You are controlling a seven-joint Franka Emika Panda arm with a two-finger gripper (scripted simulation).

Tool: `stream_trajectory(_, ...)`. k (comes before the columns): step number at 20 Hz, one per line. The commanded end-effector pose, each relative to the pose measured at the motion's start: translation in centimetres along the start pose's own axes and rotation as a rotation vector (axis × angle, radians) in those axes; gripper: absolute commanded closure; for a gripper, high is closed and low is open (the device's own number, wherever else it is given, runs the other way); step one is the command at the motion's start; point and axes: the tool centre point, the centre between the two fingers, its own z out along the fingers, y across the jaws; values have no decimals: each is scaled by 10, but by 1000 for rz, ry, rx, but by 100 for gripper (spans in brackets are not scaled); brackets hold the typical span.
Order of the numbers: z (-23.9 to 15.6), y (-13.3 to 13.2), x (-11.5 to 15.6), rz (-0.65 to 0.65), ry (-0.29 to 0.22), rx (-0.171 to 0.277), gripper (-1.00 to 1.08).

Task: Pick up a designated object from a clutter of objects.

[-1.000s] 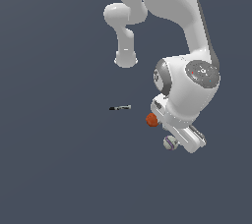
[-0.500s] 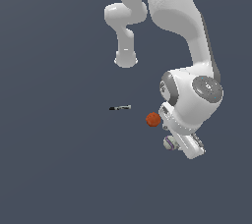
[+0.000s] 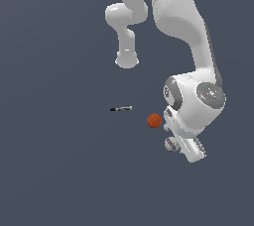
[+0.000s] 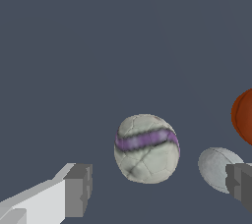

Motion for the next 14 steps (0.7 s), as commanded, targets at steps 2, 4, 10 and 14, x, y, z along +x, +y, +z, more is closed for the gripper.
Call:
stream_trajectory(2, 1, 0, 0, 2, 0, 0, -92)
stream_trajectory(4, 2, 0, 0, 2, 0, 0, -92)
stream_trajectory(10, 25, 1, -1, 4, 0, 0, -92)
stream_trajectory(14, 45, 1, -1, 5, 0, 0, -92)
